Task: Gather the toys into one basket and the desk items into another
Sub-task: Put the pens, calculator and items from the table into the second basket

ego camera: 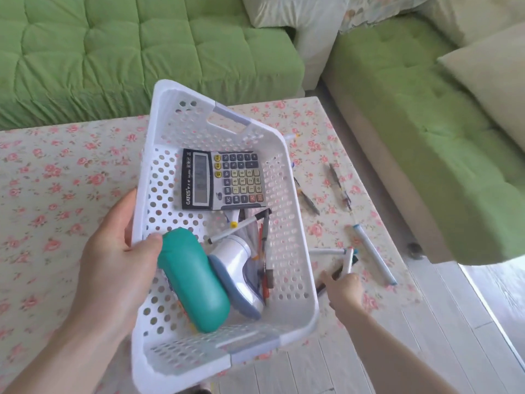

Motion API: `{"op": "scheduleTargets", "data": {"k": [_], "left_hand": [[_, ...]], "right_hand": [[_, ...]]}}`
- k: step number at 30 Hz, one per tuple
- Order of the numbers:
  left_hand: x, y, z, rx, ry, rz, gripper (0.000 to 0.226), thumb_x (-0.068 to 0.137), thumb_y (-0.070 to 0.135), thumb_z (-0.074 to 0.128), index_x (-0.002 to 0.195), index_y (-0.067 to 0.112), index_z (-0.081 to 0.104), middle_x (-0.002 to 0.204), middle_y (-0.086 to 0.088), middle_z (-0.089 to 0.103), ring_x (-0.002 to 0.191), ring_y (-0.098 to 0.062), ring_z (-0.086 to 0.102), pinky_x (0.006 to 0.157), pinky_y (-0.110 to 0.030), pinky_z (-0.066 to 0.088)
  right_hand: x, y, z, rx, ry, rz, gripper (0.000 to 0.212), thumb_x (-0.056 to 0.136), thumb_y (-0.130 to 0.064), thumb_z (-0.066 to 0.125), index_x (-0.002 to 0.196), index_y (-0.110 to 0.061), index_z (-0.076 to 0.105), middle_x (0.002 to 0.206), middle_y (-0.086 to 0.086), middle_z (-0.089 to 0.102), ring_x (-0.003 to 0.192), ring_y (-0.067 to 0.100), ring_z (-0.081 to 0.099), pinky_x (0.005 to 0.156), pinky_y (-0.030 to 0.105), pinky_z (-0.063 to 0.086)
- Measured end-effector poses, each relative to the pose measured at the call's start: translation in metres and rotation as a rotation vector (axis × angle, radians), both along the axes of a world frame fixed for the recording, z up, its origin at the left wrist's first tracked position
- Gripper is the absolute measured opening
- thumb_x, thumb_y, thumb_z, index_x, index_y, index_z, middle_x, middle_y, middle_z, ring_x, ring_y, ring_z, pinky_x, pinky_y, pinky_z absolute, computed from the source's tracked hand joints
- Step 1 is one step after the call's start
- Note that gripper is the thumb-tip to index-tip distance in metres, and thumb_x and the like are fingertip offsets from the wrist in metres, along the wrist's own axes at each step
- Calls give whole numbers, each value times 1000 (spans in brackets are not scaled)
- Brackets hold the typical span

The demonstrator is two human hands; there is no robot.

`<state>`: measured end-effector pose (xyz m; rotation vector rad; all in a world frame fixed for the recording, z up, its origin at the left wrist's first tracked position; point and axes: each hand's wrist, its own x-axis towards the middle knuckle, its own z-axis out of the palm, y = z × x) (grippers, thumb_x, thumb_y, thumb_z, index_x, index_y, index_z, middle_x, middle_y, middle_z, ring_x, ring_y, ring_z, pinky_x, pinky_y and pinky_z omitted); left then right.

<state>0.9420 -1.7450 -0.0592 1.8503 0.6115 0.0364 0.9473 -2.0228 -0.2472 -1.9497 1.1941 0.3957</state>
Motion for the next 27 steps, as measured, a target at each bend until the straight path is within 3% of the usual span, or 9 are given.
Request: {"op": "scheduleTargets", "data": {"k": [2, 5, 7, 10, 14, 17, 21, 27], "left_hand": [[-2, -6, -6, -8, -15, -6, 65, 85, -6, 50, 113, 54, 53, 104, 24, 63, 96, -10, 62, 92, -47, 48], [-5, -11, -12, -16, -12, -8, 65, 85, -6, 50, 124, 45, 49, 107, 21, 63, 98, -12, 62, 92, -48, 48], [-7, -12, -14, -22, -4, -16, 66, 84, -7, 50, 124, 46, 49, 109, 18, 64, 100, -14, 63, 92, -49, 48], [-7, -15, -11, -33, 8, -27, 67, 85, -7, 50, 116, 52, 51, 102, 20, 66, 96, -13, 64, 89, -50, 49], [2, -16, -8, -39, 14, -60, 68, 85, -7, 48, 104, 58, 54, 93, 25, 68, 92, -12, 64, 87, -50, 49], [12, -19, -10, -29, 0, -70, 70, 85, -7, 47, 105, 60, 54, 93, 31, 67, 93, -10, 63, 90, -50, 48], [26, -20, -14, -66, -8, -55, 65, 85, -7, 48, 114, 51, 55, 101, 14, 69, 96, -22, 66, 87, -55, 49], [44, -18, -17, -70, 15, -34, 63, 84, -8, 48, 113, 47, 57, 95, 12, 70, 94, -28, 65, 85, -58, 50]], "right_hand": [[-9, -6, -13, 18, 23, -12, 33, 82, -13, 62, 57, -5, 43, 49, 6, 45, 43, 21, 42, 41, 23, 31], [-14, -5, -16, 31, 29, 36, 20, 85, -11, 57, 68, -2, 50, 53, 8, 51, 41, 17, 45, 40, 21, 34], [-15, -5, -9, 17, -10, 121, 14, 85, -11, 52, 74, -3, 49, 57, 8, 53, 36, 11, 44, 35, 18, 31], [-10, -12, 0, -66, -77, 294, 11, 82, -12, 52, 86, -8, 42, 71, 4, 46, 49, 13, 41, 42, 23, 29], [16, -20, 11, -288, -16, 607, 15, 83, -8, 48, 89, -14, 36, 77, 1, 41, 54, 15, 36, 43, 25, 23], [32, -23, 6, -338, -17, 731, 18, 85, -2, 43, 97, -16, 43, 88, 1, 41, 63, 19, 38, 44, 25, 23], [47, -23, -18, -336, -29, 730, 11, 87, -9, 46, 84, -19, 42, 95, 6, 47, 71, 24, 48, 54, 33, 45], [53, -25, -17, -446, 22, 717, 17, 89, -21, 49, 76, -13, 43, 90, 3, 43, 71, 21, 43, 45, 24, 24]]}}
